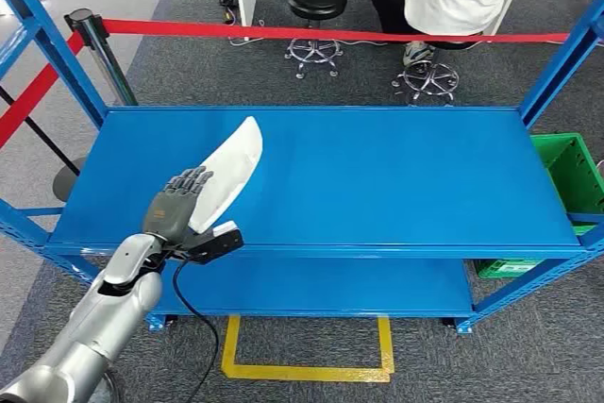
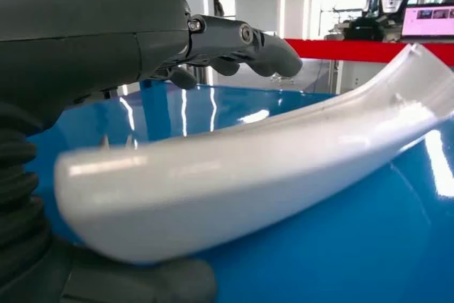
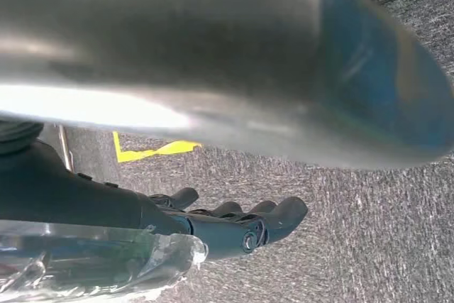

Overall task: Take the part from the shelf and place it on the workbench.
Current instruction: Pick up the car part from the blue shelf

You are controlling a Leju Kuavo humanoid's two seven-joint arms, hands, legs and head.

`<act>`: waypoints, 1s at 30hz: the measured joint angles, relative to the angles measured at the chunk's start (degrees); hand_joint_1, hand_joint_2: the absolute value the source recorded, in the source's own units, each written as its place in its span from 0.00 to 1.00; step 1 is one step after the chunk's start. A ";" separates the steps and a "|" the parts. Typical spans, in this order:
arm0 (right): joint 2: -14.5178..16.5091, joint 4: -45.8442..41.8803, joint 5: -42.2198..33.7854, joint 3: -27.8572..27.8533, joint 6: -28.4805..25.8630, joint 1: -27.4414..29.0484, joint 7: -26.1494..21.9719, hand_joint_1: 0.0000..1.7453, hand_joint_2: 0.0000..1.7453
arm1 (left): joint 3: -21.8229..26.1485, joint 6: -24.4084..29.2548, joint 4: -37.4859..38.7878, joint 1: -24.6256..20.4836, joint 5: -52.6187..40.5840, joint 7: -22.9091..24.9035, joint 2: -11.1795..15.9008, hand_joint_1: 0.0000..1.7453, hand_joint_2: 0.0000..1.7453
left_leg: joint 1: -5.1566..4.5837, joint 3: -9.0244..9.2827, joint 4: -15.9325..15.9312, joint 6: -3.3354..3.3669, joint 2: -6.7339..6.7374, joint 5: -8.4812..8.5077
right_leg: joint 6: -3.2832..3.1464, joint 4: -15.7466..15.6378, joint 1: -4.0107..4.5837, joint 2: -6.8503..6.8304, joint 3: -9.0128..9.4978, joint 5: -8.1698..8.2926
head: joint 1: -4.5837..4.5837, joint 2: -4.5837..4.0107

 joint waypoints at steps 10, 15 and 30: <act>-0.28 0.00 0.24 -0.01 0.01 0.00 -0.32 0.00 0.00 | 0.00 -0.69 0.98 0.70 1.77 -2.30 -0.31 1.00 1.00 | 0.00 0.00 0.00 0.00 0.00 0.00 | 0.00 0.00 0.00 -0.01 0.01 0.00 | -0.01 0.00; -0.33 0.00 0.34 -0.01 0.28 0.00 -0.50 0.00 0.00 | 0.02 -0.63 0.97 0.88 2.52 -3.11 -0.36 1.00 1.00 | 0.00 -0.01 0.00 0.00 0.00 0.00 | -0.01 0.00 0.00 -0.02 0.01 0.00 | -0.01 0.00; -0.50 0.00 0.86 -0.01 0.37 0.03 -1.36 0.00 0.00 | 4.00 -2.11 -4.23 5.72 24.78 -20.82 -1.34 1.00 1.00 | 0.00 -0.02 0.00 0.00 0.00 0.00 | -0.02 0.00 0.00 0.01 -0.01 0.01 | -0.01 0.00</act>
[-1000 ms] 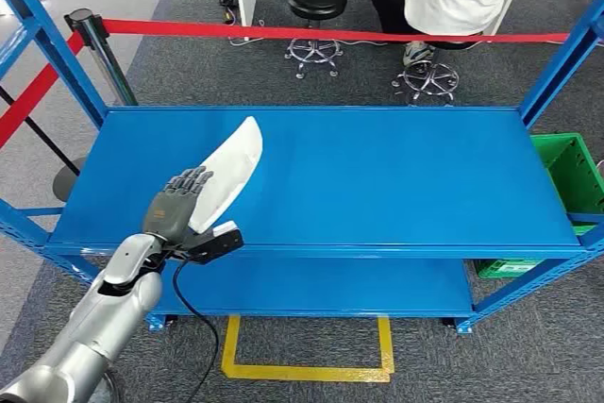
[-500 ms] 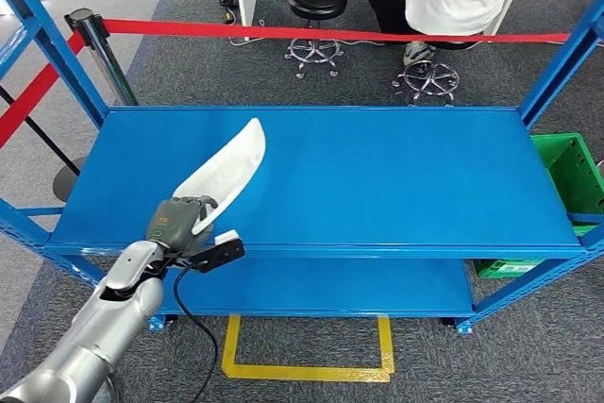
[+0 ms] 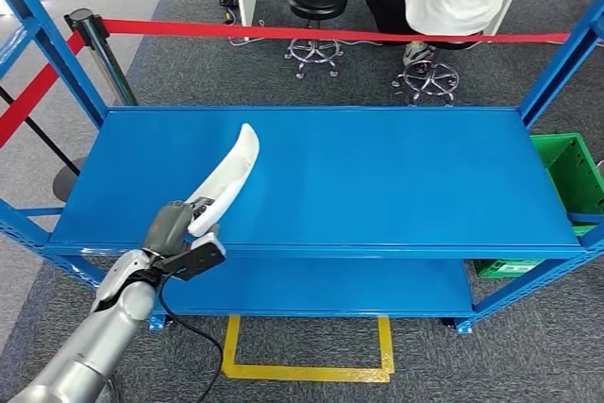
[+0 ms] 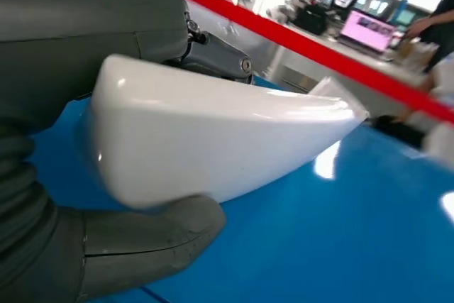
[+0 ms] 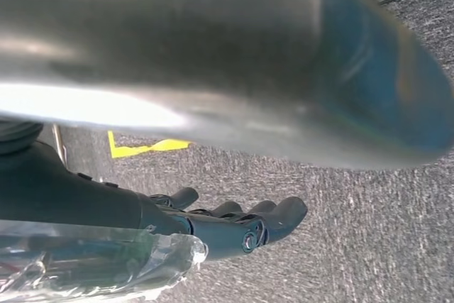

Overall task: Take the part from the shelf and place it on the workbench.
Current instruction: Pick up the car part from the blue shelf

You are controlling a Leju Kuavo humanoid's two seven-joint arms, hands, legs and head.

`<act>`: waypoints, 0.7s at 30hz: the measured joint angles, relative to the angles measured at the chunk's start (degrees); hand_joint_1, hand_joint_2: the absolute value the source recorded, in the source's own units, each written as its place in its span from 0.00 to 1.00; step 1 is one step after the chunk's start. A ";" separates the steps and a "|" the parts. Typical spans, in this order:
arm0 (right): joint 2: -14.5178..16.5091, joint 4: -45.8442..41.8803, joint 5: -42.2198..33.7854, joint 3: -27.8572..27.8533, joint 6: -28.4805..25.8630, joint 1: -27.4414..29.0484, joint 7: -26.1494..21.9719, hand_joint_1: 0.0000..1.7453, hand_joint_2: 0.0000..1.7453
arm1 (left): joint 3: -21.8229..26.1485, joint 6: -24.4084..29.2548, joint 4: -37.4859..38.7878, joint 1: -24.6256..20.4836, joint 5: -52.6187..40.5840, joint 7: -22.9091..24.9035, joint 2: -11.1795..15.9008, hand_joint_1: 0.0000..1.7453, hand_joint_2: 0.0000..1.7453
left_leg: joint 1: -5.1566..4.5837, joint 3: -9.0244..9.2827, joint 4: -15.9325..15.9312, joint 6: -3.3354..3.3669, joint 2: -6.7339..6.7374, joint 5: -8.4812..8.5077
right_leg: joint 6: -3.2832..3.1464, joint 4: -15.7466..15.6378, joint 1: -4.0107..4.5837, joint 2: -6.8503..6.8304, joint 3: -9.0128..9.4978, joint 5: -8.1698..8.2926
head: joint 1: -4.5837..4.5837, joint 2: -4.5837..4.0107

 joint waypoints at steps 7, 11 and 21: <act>-0.03 0.00 0.97 0.00 -0.13 -0.02 -1.29 0.00 0.00 | 6.68 -11.37 -9.88 7.05 26.46 -13.69 -2.76 1.00 1.00 | -0.01 -0.11 0.00 0.01 0.00 -0.02 | 0.00 0.00 -0.01 0.00 -0.12 -0.01 | -0.01 0.00; -0.03 0.00 1.26 0.00 -0.47 -0.03 -1.45 0.00 0.00 | 10.79 -17.16 -13.91 9.22 37.76 -14.84 -5.31 1.00 1.00 | 0.00 -0.12 0.00 0.01 0.00 -0.02 | 0.00 0.00 -0.01 0.00 -0.13 -0.01 | -0.01 0.00; -0.02 0.00 1.23 0.00 -0.90 -0.01 -1.46 0.00 0.00 | 15.02 -25.44 -24.21 13.96 47.35 -18.01 -10.34 1.00 1.00 | -0.04 -0.15 0.03 0.05 -0.01 -0.05 | 0.02 -0.02 -0.04 -0.01 -0.11 0.01 | 0.00 0.00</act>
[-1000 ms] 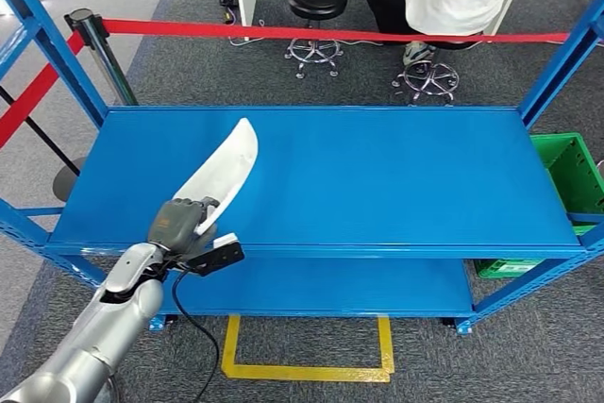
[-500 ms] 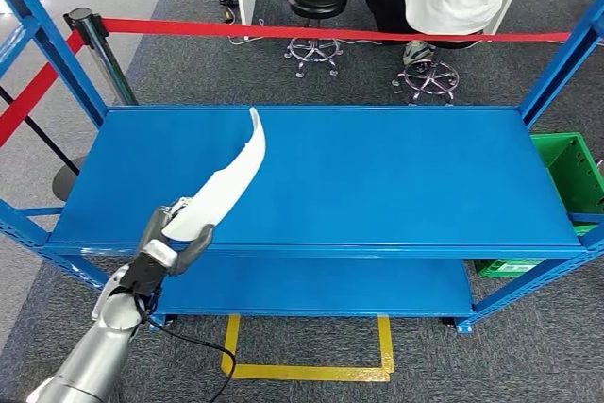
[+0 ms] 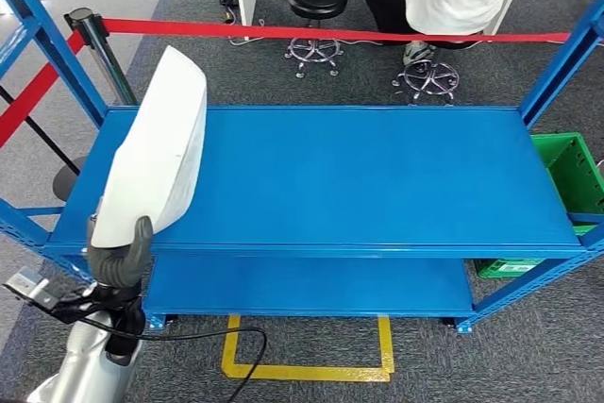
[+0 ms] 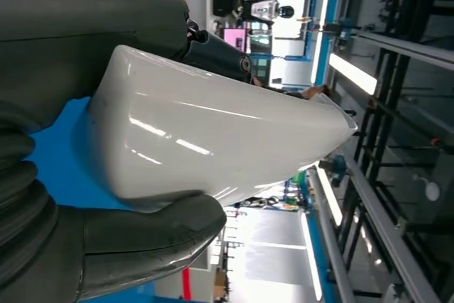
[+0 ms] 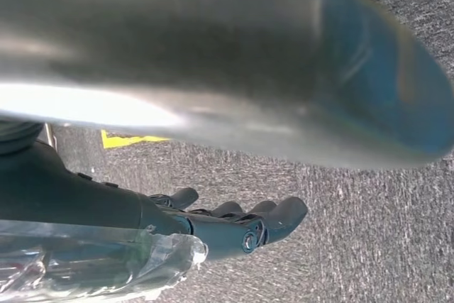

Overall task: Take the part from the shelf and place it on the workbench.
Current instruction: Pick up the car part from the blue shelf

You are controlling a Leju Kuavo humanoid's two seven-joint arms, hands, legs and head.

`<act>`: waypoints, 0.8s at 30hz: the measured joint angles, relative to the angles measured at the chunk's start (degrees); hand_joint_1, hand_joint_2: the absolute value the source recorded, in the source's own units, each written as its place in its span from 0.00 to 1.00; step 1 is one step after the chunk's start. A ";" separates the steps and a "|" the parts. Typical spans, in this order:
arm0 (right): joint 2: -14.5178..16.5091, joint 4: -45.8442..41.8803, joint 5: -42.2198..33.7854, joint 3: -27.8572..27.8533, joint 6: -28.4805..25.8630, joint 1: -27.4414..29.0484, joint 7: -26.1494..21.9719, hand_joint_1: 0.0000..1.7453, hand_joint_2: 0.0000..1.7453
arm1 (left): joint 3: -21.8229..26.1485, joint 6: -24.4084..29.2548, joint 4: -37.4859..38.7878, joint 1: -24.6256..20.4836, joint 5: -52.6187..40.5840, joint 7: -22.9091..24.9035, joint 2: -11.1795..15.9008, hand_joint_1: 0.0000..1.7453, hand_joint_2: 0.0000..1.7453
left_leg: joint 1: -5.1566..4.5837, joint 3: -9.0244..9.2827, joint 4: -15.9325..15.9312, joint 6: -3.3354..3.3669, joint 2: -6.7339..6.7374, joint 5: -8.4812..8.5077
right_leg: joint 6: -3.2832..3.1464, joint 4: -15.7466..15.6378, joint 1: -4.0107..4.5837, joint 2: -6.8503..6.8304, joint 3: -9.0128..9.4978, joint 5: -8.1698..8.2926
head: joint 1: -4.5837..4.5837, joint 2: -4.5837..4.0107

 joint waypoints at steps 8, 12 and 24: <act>0.31 0.00 -0.51 -0.46 0.16 0.04 0.22 0.00 0.00 | -0.39 4.85 -10.12 5.65 -9.77 -0.99 -2.45 1.00 1.00 | -0.42 -0.11 0.43 0.72 -0.01 -0.44 | 0.66 -0.13 -0.42 0.00 0.13 -0.04 | -0.02 0.00; 0.43 0.00 -0.59 -0.87 0.25 0.09 0.26 0.00 0.00 | -0.82 5.92 -13.27 7.01 -10.36 -1.01 -3.29 1.00 1.00 | 0.04 0.14 -0.32 1.64 0.15 0.48 | 1.39 1.68 -0.43 -0.05 -0.45 -2.09 | 0.08 0.00; 0.92 0.01 -1.29 -1.70 2.19 -0.35 0.51 0.00 0.00 | -3.09 15.73 -15.70 9.92 -13.55 -1.02 -2.81 1.00 1.00 | 0.41 -1.66 0.45 -0.46 0.03 2.67 | 0.91 0.52 -0.30 0.43 5.85 -5.40 | 0.13 0.01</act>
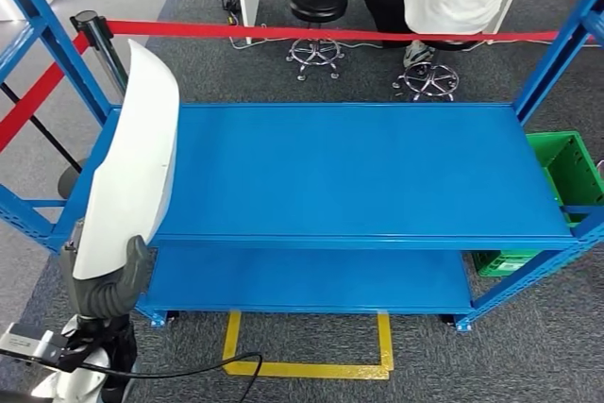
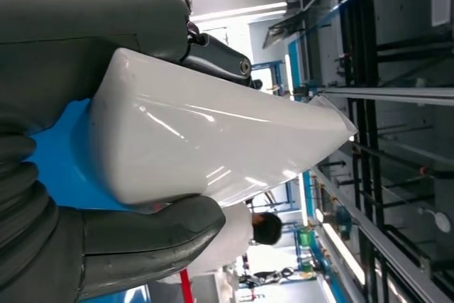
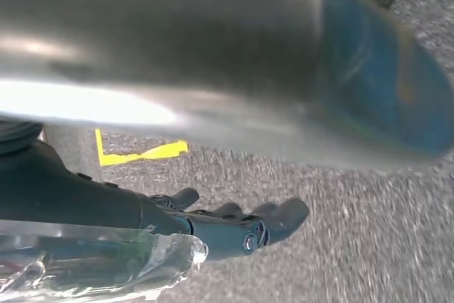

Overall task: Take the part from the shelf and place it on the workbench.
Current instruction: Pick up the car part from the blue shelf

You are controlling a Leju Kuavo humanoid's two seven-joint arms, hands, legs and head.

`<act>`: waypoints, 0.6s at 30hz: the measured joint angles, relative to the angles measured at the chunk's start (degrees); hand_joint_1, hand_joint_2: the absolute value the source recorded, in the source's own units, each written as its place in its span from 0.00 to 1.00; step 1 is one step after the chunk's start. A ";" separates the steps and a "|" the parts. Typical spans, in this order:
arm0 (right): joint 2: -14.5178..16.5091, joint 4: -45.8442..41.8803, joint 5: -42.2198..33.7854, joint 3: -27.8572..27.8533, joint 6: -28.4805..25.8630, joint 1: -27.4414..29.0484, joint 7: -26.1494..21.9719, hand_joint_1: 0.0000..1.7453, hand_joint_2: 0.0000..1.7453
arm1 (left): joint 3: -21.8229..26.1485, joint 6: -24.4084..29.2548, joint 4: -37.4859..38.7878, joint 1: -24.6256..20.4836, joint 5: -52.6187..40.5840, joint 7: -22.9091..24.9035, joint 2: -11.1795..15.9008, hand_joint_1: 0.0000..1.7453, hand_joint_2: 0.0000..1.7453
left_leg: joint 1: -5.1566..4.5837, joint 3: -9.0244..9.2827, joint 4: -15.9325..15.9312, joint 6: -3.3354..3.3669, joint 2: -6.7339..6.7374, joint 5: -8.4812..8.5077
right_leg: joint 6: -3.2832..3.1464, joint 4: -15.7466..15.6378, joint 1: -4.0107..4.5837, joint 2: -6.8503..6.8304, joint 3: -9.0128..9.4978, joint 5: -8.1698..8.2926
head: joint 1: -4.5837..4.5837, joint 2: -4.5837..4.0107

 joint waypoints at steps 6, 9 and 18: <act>-0.03 -0.01 -1.23 -1.01 8.24 0.30 -3.78 0.00 0.00 | -0.16 0.71 -0.57 0.93 1.48 0.00 0.72 1.00 1.00 | 0.28 -3.49 10.82 -1.71 0.12 -10.52 | -2.50 0.14 -0.10 -0.58 -3.12 2.79 | -0.47 -0.01; -0.05 -0.01 -1.37 -1.17 11.58 0.58 -6.01 0.00 0.00 | 0.08 1.00 -0.96 1.26 2.26 0.00 0.74 1.00 1.00 | 0.29 -3.06 16.82 -1.71 0.12 -11.94 | -2.40 0.27 0.02 -0.88 -5.37 4.37 | -0.49 0.00; -0.05 -0.01 -2.14 -1.85 13.77 0.80 -7.21 0.00 0.00 | 0.68 0.07 -2.05 1.81 1.28 0.00 0.76 1.00 1.00 | 0.06 8.92 -0.96 0.78 0.17 -8.69 | 0.23 1.15 0.13 -0.84 -8.53 6.46 | -0.45 0.00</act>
